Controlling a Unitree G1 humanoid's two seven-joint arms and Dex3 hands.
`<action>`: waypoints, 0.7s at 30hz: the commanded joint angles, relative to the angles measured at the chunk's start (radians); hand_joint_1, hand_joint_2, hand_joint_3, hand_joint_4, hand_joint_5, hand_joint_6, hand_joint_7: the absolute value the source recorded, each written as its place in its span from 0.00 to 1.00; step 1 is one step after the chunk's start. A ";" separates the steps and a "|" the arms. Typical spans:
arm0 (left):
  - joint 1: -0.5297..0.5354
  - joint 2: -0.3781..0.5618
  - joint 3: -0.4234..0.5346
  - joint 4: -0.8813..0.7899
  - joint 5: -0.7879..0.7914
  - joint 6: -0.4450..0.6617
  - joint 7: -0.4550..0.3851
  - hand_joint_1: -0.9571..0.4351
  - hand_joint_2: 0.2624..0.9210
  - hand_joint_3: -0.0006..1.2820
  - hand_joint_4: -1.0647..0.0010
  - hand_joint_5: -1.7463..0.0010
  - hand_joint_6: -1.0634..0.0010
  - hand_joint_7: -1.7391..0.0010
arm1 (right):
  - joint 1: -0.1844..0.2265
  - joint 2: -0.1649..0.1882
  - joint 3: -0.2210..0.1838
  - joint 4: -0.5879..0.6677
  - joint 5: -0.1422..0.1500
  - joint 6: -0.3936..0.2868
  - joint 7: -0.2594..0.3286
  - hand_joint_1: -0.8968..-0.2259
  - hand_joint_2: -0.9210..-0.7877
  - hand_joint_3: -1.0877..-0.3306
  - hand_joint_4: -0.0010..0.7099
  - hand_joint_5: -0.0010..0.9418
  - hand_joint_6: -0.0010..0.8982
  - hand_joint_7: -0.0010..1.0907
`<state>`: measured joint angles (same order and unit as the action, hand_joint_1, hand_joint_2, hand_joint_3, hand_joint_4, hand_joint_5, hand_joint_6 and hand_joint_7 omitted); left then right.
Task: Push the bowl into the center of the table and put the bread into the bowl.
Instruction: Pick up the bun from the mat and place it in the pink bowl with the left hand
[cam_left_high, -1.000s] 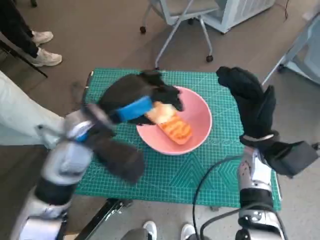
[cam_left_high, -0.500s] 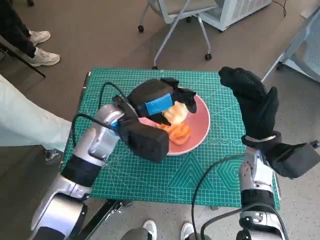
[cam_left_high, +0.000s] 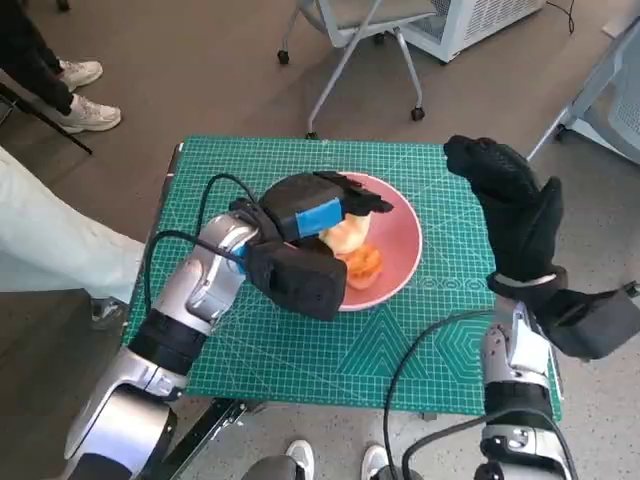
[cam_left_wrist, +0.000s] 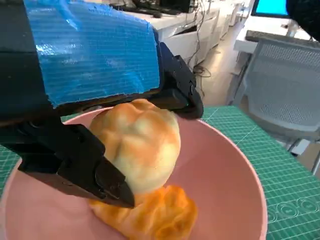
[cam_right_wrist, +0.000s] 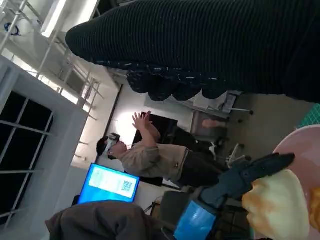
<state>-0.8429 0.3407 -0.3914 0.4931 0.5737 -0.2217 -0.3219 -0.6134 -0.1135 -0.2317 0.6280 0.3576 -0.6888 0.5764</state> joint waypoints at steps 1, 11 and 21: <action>0.021 0.012 0.036 -0.026 -0.064 -0.027 -0.021 0.52 0.90 0.00 0.79 1.00 0.65 1.00 | 0.015 0.004 -0.002 0.002 0.009 0.019 -0.011 0.36 0.00 0.44 0.34 0.01 0.13 0.46; 0.076 0.031 0.125 -0.093 -0.239 -0.036 -0.111 0.50 0.90 0.00 0.82 1.00 0.70 1.00 | 0.000 0.006 -0.001 0.015 0.005 0.014 -0.015 0.36 0.00 0.45 0.36 0.01 0.13 0.46; 0.161 -0.045 0.306 -0.096 -0.618 -0.132 -0.216 0.53 0.94 0.01 0.85 1.00 0.71 1.00 | -0.012 -0.001 0.006 -0.020 -0.001 0.029 -0.025 0.35 0.00 0.45 0.36 0.01 0.13 0.46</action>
<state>-0.7135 0.3337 -0.1361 0.3983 0.0569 -0.3115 -0.5150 -0.6216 -0.1122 -0.2310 0.6208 0.3566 -0.6792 0.5617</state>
